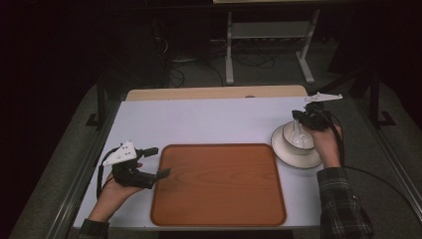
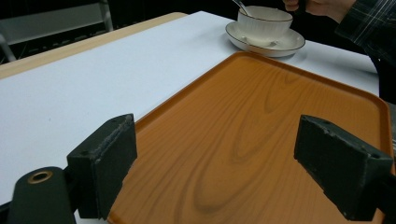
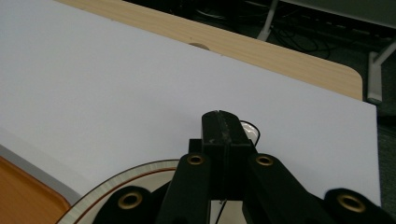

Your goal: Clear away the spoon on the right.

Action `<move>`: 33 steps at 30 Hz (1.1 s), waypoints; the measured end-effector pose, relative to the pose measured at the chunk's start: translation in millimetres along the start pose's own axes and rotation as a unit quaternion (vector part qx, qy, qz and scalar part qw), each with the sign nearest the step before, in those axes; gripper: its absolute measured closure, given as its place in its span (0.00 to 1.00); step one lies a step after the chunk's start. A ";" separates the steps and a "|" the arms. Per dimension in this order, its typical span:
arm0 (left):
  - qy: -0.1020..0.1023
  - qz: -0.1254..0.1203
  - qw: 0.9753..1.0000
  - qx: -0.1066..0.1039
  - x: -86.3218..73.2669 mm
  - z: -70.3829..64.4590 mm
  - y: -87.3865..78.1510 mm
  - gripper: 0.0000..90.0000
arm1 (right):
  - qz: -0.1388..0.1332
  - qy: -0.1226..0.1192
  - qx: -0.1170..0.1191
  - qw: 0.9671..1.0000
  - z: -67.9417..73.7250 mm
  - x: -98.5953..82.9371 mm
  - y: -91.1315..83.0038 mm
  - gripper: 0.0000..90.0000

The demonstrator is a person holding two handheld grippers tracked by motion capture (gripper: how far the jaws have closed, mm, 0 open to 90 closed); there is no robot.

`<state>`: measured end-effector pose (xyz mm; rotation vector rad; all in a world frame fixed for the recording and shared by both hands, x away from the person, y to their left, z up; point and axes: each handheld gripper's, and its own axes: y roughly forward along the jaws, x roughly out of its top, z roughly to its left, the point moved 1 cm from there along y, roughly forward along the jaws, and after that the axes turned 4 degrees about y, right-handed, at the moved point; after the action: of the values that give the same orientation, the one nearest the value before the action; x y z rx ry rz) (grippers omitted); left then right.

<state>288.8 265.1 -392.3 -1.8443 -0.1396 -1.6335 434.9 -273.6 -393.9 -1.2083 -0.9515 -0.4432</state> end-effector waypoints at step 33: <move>-0.003 0.001 1.000 0.001 -2.3 1.8 -0.7 0.14 | 0.023 0.029 -0.044 0.998 -25.1 -18.5 -16.1 1.00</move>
<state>289.4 267.4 -394.2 -1.8479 -0.1406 -1.6259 422.2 -305.6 -400.7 -1.2873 -0.8598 -0.4850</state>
